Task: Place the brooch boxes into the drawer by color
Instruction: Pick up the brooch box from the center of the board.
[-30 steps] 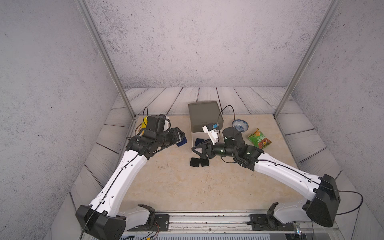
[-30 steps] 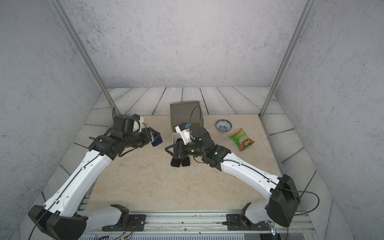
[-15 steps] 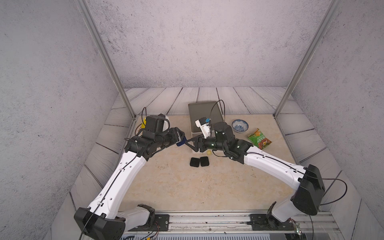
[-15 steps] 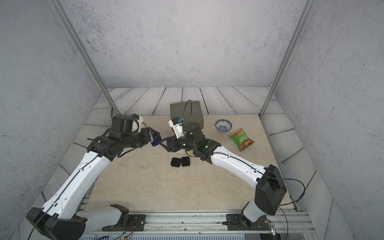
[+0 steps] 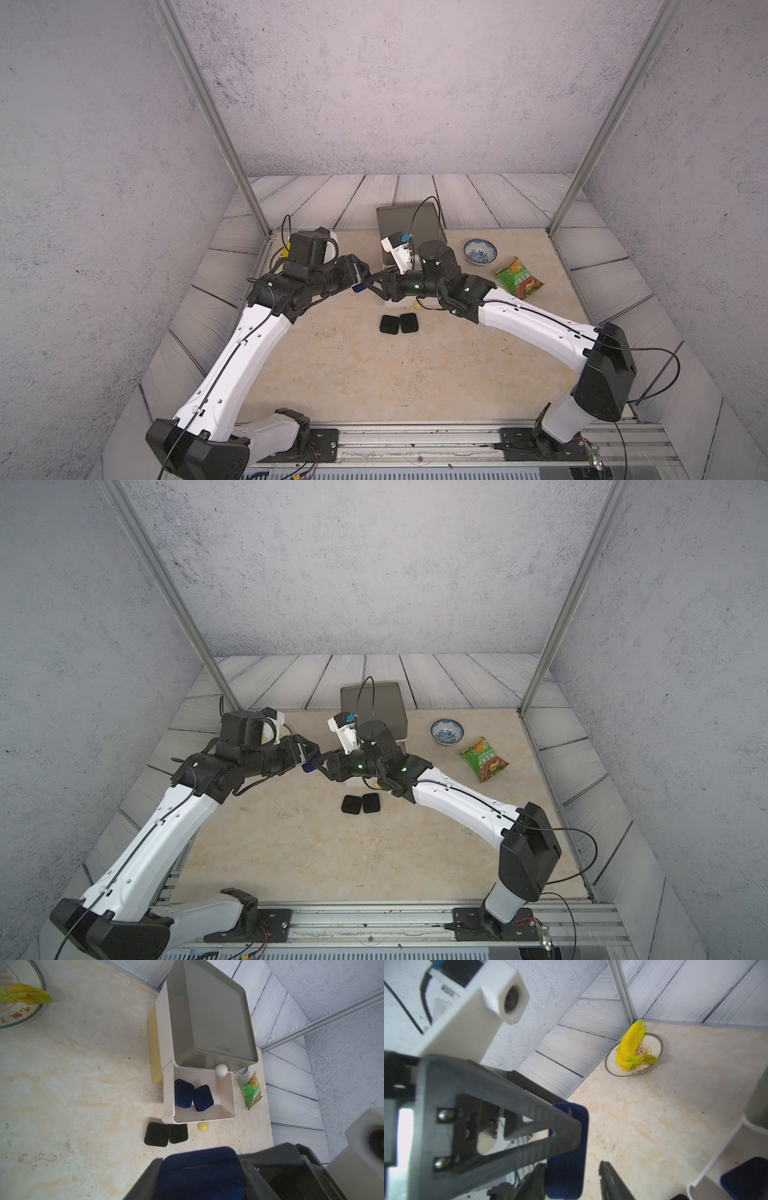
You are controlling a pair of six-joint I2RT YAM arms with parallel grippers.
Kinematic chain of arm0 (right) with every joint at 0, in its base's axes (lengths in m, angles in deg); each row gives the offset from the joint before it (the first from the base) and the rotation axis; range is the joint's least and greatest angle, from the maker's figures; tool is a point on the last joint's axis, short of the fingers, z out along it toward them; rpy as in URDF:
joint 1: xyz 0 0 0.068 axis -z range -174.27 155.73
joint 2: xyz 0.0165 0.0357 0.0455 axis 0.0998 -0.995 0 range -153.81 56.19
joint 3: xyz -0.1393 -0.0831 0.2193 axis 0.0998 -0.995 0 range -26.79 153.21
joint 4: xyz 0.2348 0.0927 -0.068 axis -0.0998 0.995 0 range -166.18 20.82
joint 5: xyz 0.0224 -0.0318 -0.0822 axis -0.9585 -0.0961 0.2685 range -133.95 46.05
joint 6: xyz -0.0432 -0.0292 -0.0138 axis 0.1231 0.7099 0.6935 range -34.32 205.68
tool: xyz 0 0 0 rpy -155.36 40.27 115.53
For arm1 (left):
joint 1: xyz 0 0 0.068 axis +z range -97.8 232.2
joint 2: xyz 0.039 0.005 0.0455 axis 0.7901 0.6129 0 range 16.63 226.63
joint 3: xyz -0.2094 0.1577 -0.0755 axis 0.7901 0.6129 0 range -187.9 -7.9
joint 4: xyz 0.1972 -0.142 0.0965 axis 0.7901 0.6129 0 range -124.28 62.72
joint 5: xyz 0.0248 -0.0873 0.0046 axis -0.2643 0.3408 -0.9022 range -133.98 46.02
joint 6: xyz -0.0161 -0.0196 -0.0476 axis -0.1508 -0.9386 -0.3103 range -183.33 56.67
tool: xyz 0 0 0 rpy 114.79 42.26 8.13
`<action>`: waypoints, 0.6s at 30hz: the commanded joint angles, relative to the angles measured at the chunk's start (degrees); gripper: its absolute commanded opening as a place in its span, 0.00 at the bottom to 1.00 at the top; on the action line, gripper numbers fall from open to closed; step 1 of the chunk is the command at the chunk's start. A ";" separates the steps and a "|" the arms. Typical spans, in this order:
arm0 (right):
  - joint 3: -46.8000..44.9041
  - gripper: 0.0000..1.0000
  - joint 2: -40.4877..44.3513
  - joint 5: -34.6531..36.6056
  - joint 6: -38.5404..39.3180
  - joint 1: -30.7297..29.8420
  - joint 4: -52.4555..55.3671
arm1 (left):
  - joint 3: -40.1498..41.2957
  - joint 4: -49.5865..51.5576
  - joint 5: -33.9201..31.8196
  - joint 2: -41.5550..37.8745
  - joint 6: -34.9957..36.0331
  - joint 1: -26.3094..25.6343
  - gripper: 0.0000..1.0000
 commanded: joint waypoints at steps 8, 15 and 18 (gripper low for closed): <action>-0.12 0.17 0.56 1.83 0.25 -0.09 -0.77 | -0.12 -1.42 1.49 -1.78 1.09 -0.15 0.80; -7.79 0.16 8.77 7.02 -0.28 5.30 4.34 | 0.82 1.83 -7.40 -4.70 3.81 1.44 0.98; -10.91 0.16 12.10 8.53 1.35 9.97 9.32 | 2.20 2.66 -9.28 -6.04 5.54 3.85 0.98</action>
